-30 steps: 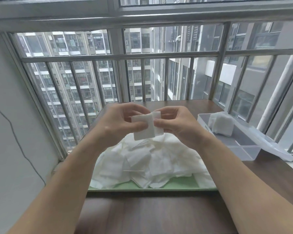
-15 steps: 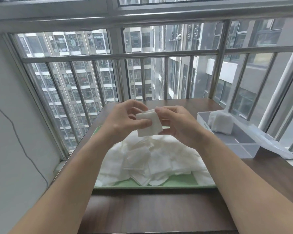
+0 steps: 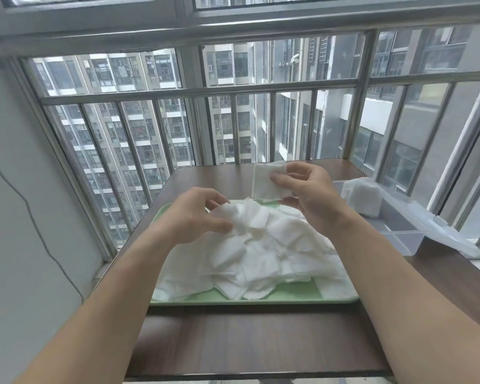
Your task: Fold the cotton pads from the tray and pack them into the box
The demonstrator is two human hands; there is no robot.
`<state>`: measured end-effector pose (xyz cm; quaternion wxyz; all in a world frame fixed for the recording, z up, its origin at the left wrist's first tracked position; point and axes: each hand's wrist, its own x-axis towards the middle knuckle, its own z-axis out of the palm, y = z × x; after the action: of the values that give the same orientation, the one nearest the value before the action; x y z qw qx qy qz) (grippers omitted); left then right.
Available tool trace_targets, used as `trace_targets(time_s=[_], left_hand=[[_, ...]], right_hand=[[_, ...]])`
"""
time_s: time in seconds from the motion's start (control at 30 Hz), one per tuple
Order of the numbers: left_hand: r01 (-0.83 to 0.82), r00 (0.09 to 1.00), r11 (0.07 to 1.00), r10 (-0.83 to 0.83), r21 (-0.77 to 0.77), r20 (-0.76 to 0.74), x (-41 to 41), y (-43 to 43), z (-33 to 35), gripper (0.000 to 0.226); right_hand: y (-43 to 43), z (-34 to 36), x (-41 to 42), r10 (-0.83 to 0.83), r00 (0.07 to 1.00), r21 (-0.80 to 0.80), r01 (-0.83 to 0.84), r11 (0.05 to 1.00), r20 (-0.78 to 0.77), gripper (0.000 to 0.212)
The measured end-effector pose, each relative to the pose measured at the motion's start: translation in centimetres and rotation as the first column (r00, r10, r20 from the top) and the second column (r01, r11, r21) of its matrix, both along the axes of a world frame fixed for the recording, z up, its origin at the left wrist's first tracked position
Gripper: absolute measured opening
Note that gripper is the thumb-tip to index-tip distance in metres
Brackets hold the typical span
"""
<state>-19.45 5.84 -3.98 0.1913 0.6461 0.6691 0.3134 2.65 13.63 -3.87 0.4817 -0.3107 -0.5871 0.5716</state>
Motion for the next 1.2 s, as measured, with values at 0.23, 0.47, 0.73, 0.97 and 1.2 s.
trace_targets(time_s=[0.23, 0.47, 0.73, 0.97, 1.2], left_hand=[[-0.017, 0.997, 0.995, 0.009, 0.102, 0.073, -0.6, -0.7, 1.0, 0.016], [0.031, 0.768, 0.987, -0.126, 0.16, 0.628, 1.5, -1.7, 2.3, 0.038], [-0.027, 0.829, 0.987, -0.065, 0.156, 0.556, 4.4, -0.6, 1.5, 0.02], [-0.094, 0.816, 0.988, 0.007, 0.12, 0.578, 5.3, -0.2, 1.7, 0.027], [-0.124, 0.879, 0.987, 0.063, 0.099, 0.473, 5.1, 0.9, 2.2, 0.039]], right_hand=[[0.1, -0.3, -0.2, -0.027, 0.999, 0.0, 0.027, 1.0, 0.045, 0.006], [-0.9, -0.4, -0.8, 0.014, 0.997, 0.032, -0.016, 0.999, 0.077, 0.02], [-1.5, -0.3, -0.9, 0.1, 0.995, 0.023, -0.1, 0.995, 0.018, 0.021], [-1.3, 0.3, -0.3, 0.205, 0.978, -0.048, -0.207, 0.977, -0.048, 0.028], [-0.7, 0.7, 0.6, 0.032, 0.993, -0.021, -0.035, 0.999, -0.113, 0.014]])
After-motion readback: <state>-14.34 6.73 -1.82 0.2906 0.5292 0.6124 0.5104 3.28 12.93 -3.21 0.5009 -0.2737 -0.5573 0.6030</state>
